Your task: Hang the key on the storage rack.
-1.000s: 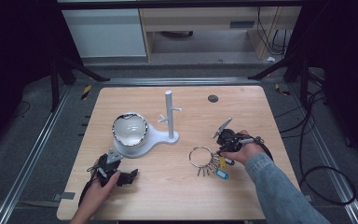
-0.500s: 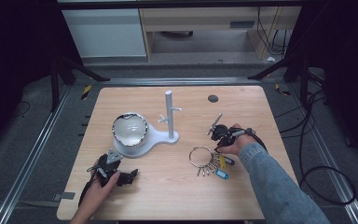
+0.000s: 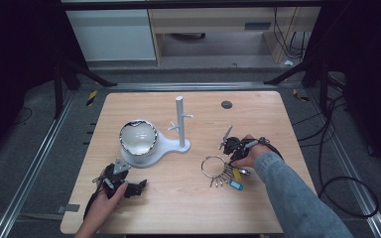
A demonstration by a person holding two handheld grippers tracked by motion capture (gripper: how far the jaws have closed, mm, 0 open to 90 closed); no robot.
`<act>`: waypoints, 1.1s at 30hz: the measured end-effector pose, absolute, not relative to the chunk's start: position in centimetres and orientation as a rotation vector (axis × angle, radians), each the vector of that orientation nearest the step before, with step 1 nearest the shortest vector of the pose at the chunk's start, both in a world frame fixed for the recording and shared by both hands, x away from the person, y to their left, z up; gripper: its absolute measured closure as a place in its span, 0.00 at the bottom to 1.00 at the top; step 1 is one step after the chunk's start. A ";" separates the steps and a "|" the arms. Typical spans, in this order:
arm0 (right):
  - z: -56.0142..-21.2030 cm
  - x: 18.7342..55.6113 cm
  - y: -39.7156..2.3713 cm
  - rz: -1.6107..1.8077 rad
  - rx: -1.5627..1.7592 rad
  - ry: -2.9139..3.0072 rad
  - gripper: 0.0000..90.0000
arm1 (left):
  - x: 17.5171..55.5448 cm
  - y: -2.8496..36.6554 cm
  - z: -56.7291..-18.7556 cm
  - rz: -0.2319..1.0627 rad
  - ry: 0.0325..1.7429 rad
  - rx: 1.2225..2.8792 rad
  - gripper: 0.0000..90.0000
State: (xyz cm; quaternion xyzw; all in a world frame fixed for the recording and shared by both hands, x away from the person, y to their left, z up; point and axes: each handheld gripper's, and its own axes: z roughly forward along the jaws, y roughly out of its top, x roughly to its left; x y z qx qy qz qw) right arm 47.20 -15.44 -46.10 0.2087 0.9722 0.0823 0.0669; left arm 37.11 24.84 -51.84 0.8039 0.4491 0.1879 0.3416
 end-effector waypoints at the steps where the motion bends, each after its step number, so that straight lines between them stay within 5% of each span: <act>1: -46.1 47.3 -15.4 0.237 0.624 2.934 0.78 | 37.1 24.8 -51.8 0.489 1.168 2.091 0.00; 21: -46.3 47.5 -13.9 0.138 0.633 3.009 0.98 | 37.1 24.8 -51.8 0.488 1.169 2.090 0.00; 33: -44.2 47.2 -14.1 0.240 0.656 2.997 0.99 | 37.1 24.8 -51.9 0.488 1.170 2.086 0.00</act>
